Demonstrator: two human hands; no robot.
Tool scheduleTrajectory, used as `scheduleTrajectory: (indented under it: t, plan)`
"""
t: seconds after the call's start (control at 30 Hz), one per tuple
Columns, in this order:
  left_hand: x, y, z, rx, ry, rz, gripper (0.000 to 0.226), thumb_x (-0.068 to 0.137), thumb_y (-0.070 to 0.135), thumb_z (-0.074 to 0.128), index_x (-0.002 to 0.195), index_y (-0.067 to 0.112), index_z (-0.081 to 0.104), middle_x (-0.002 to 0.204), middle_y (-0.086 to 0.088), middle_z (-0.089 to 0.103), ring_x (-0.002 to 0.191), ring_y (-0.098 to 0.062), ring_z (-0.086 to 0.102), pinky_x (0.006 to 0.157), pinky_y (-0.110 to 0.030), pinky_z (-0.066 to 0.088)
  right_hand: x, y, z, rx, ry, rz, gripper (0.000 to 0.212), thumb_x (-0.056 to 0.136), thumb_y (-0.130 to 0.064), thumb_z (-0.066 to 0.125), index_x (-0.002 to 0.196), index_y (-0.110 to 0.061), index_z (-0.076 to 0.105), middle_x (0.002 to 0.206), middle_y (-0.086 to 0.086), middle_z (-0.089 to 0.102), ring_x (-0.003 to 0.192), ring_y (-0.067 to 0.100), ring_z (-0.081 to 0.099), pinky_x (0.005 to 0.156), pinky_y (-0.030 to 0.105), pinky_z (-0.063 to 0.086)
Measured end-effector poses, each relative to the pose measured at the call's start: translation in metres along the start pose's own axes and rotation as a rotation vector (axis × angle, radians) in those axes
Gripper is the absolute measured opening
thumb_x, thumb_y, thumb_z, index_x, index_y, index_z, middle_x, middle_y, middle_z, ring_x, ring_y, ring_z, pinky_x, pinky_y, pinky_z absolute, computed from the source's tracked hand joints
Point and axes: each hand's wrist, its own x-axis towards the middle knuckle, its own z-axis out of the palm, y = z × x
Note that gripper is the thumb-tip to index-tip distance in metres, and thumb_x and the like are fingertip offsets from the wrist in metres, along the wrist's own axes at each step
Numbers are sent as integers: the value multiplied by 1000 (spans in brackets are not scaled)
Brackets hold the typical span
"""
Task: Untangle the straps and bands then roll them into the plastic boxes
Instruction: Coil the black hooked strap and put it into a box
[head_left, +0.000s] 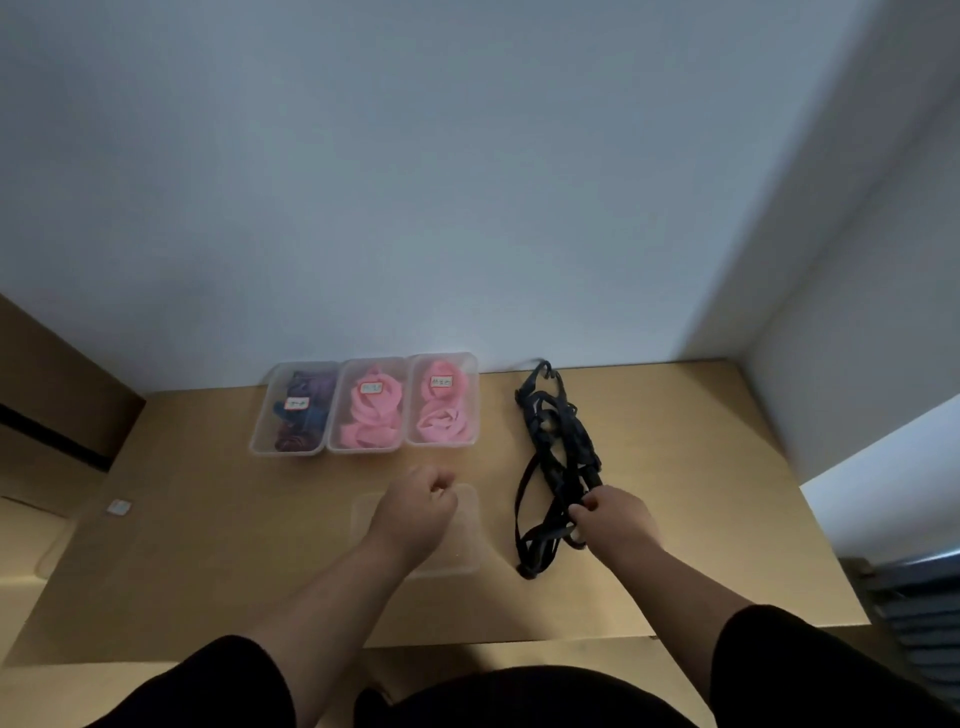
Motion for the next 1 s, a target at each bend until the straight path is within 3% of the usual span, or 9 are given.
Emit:
scheduleTrajectory:
  t: [0.17, 0.27, 0.33, 0.43, 0.53, 0.63, 0.73, 0.83, 1.0]
  plan:
    - [-11, 29, 14, -1, -68, 126, 21, 94, 18, 58, 112, 22, 68, 104, 6, 63, 98, -12, 60, 87, -27, 50, -8, -7, -26, 99, 44, -204, 20, 96, -23, 54, 82, -16, 68, 67, -2, 67, 52, 3, 62, 46, 20, 44]
    - [-15, 59, 14, 3, -40, 236, 23, 94, 19, 57, 115, 22, 65, 106, 6, 64, 96, -11, 60, 86, -32, 52, -16, -16, -53, 191, 96, -374, 14, 99, -29, 56, 95, -27, 69, 78, -10, 67, 68, 1, 64, 58, 21, 49]
    - [-18, 88, 8, -31, -60, 309, 32, 96, 19, 56, 127, 25, 59, 116, 8, 61, 102, -6, 58, 88, -25, 51, -20, -21, -73, 250, 128, -468, 13, 99, -31, 59, 99, -30, 72, 89, -15, 66, 81, 2, 61, 69, 24, 48]
    - [-14, 130, -1, 14, -118, 402, 42, 95, 26, 61, 136, 30, 51, 125, 10, 57, 105, -6, 59, 92, -29, 51, -28, -33, -103, 376, 169, -583, 10, 96, -27, 65, 92, -30, 74, 90, -16, 68, 88, 0, 61, 72, 19, 44]
    - [-9, 162, -7, 77, -105, 469, 27, 88, 37, 68, 113, 32, 59, 105, 12, 64, 89, -4, 64, 82, -39, 55, -42, -50, -136, 494, 163, -679, 16, 93, -22, 68, 81, -31, 74, 83, -13, 69, 85, 3, 63, 73, 19, 47]
    - [-13, 184, -11, -95, -98, 477, 24, 79, 48, 68, 96, 32, 64, 91, 7, 70, 88, -14, 67, 82, -47, 55, -53, -63, -166, 528, 149, -763, 18, 92, -21, 69, 79, -32, 74, 84, -13, 68, 86, 4, 62, 75, 23, 49]
    - [-20, 200, -14, -289, -114, 488, 34, 69, 51, 70, 96, 32, 63, 86, 3, 72, 84, -25, 70, 83, -53, 56, -52, -68, -181, 461, 188, -841, 13, 92, -23, 70, 92, -35, 74, 89, -11, 67, 94, 4, 60, 81, 25, 49]
    - [-25, 213, -17, -507, -125, 459, 42, 65, 39, 74, 103, 35, 58, 75, 1, 70, 68, -39, 68, 74, -55, 57, -48, -64, -186, 565, 218, -802, 24, 92, -30, 72, 112, -41, 63, 105, -11, 64, 98, -3, 59, 82, 14, 48]
    - [-32, 236, -31, -685, -38, 428, 48, 82, 7, 75, 112, 40, 60, 83, 1, 71, 71, -31, 72, 78, -51, 60, -38, -42, -173, 737, -168, -735, 62, 82, -58, 71, 133, -28, 52, 123, -3, 66, 116, 9, 63, 97, 31, 50]
